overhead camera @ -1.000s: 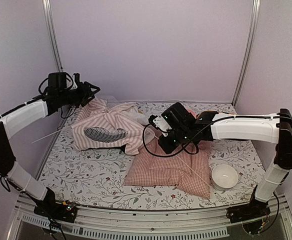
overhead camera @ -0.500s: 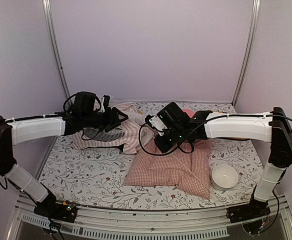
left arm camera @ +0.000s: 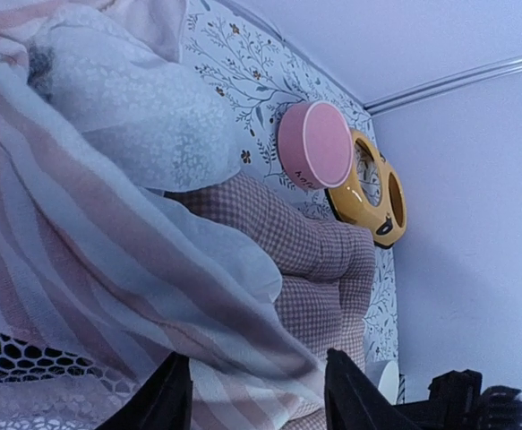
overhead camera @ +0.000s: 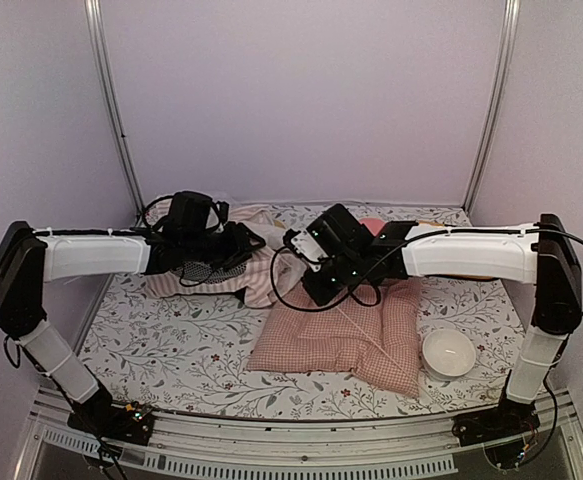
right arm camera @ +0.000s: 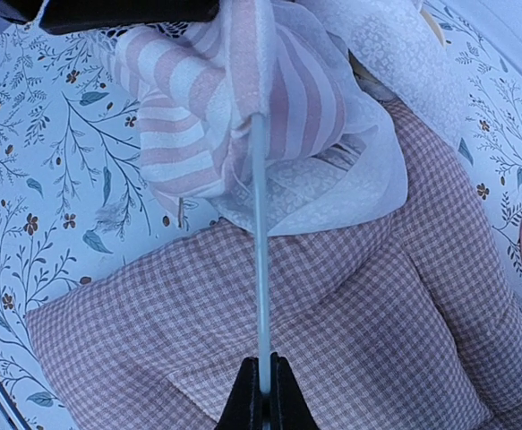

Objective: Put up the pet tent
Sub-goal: Pass from the right arm to the left, then pass from the left arm to the right

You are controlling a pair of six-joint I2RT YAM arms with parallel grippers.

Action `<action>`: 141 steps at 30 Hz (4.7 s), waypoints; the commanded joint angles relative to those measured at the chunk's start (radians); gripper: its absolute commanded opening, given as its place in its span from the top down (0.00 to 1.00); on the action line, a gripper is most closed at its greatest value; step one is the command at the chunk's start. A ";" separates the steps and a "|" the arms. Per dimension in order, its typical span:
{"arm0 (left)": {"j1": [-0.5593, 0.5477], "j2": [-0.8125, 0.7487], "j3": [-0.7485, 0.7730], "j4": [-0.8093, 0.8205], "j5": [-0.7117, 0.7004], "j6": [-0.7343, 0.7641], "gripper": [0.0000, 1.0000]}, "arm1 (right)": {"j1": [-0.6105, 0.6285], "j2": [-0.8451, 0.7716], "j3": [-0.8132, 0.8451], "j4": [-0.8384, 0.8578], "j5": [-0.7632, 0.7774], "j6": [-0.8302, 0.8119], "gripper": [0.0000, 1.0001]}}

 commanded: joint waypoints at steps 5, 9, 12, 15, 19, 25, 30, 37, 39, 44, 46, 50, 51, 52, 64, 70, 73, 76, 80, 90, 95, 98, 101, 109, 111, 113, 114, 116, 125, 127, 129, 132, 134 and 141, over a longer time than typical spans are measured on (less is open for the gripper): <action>-0.029 0.085 0.071 0.040 -0.018 -0.016 0.66 | 0.023 0.033 0.068 0.070 0.004 -0.016 1.00; -0.052 0.113 0.075 0.057 0.010 -0.029 0.78 | 0.023 0.058 0.108 0.077 0.013 -0.019 1.00; -0.073 0.118 0.074 0.063 0.022 -0.044 0.81 | 0.023 0.088 0.147 0.085 0.022 -0.024 1.00; -0.093 0.109 0.061 0.069 0.026 -0.063 0.82 | 0.022 0.123 0.191 0.087 0.035 -0.032 1.00; -0.100 0.100 0.036 0.085 0.022 -0.081 0.86 | 0.021 0.162 0.236 0.098 0.040 -0.038 1.00; -0.071 0.080 0.012 0.080 0.003 -0.070 1.00 | 0.020 0.159 0.250 0.098 0.021 -0.038 0.96; -0.035 0.059 0.012 0.067 0.005 -0.056 1.00 | 0.017 0.107 0.204 0.077 -0.015 -0.026 0.70; 0.024 0.043 0.016 0.072 0.031 -0.043 1.00 | 0.015 -0.040 0.063 0.031 -0.069 0.027 0.29; 0.039 0.043 0.019 0.079 0.043 -0.046 1.00 | 0.015 -0.086 0.008 0.014 -0.113 0.041 0.24; 0.065 0.041 0.023 0.104 0.074 -0.076 1.00 | 0.016 -0.205 -0.163 -0.015 -0.273 0.090 0.17; 0.073 0.039 0.020 0.123 0.088 -0.100 1.00 | 0.019 -0.239 -0.232 -0.012 -0.347 0.114 0.19; 0.091 0.034 0.009 0.172 0.124 -0.157 1.00 | 0.019 -0.292 -0.366 -0.007 -0.471 0.166 0.30; 0.094 0.036 0.011 0.175 0.131 -0.165 1.00 | 0.019 -0.304 -0.397 -0.005 -0.503 0.173 0.34; 0.098 0.035 0.015 0.176 0.137 -0.167 1.00 | 0.020 -0.316 -0.424 -0.003 -0.532 0.185 0.38; 0.118 0.040 0.037 0.172 0.155 -0.171 1.00 | 0.057 -0.393 -0.629 0.028 -0.694 0.287 0.54; 0.120 0.044 0.049 0.168 0.159 -0.167 1.00 | 0.091 -0.388 -0.660 0.074 -0.747 0.312 0.56; 0.121 0.044 0.052 0.168 0.159 -0.168 1.00 | 0.108 -0.373 -0.675 0.101 -0.758 0.328 0.60; 0.122 0.042 0.052 0.168 0.162 -0.169 1.00 | 0.109 -0.369 -0.693 0.109 -0.744 0.338 0.63; 0.124 0.038 0.053 0.166 0.161 -0.166 1.00 | 0.109 -0.381 -0.723 0.119 -0.741 0.342 0.68; 0.126 0.035 0.055 0.160 0.165 -0.164 1.00 | 0.109 -0.369 -0.740 0.129 -0.717 0.344 0.80; 0.126 0.036 0.058 0.159 0.174 -0.156 1.00 | 0.109 -0.365 -0.727 0.135 -0.709 0.336 0.98; 0.128 0.040 0.058 0.159 0.184 -0.147 1.00 | 0.109 -0.376 -0.716 0.135 -0.691 0.330 1.00; 0.128 0.039 0.051 0.158 0.187 -0.140 1.00 | 0.109 -0.383 -0.707 0.145 -0.684 0.328 1.00; 0.129 0.027 0.039 0.156 0.184 -0.134 1.00 | 0.109 -0.368 -0.711 0.177 -0.706 0.334 0.99; 0.129 0.024 0.036 0.156 0.185 -0.143 1.00 | 0.109 -0.357 -0.714 0.179 -0.710 0.335 0.94; 0.130 0.024 0.036 0.160 0.187 -0.150 1.00 | 0.109 -0.348 -0.720 0.182 -0.712 0.335 0.90; 0.129 0.025 0.035 0.161 0.187 -0.153 1.00 | 0.109 -0.343 -0.722 0.183 -0.713 0.335 0.89; 0.130 0.024 0.034 0.163 0.190 -0.158 1.00 | 0.109 -0.337 -0.726 0.185 -0.714 0.335 0.88; 0.132 0.030 0.028 0.169 0.196 -0.157 1.00 | 0.109 -0.348 -0.737 0.187 -0.714 0.340 0.99; 0.133 0.031 0.025 0.169 0.202 -0.151 1.00 | 0.109 -0.359 -0.734 0.185 -0.708 0.338 1.00; 0.132 0.029 0.024 0.164 0.206 -0.134 0.97 | 0.109 -0.376 -0.727 0.182 -0.697 0.337 1.00; 0.132 0.016 0.017 0.145 0.208 -0.097 0.82 | 0.109 -0.399 -0.713 0.174 -0.680 0.333 1.00; 0.132 0.005 0.006 0.131 0.209 -0.080 0.75 | 0.109 -0.405 -0.705 0.172 -0.674 0.332 1.00; 0.131 -0.049 -0.019 0.073 0.213 -0.001 0.59 | 0.109 -0.400 -0.685 0.171 -0.666 0.329 1.00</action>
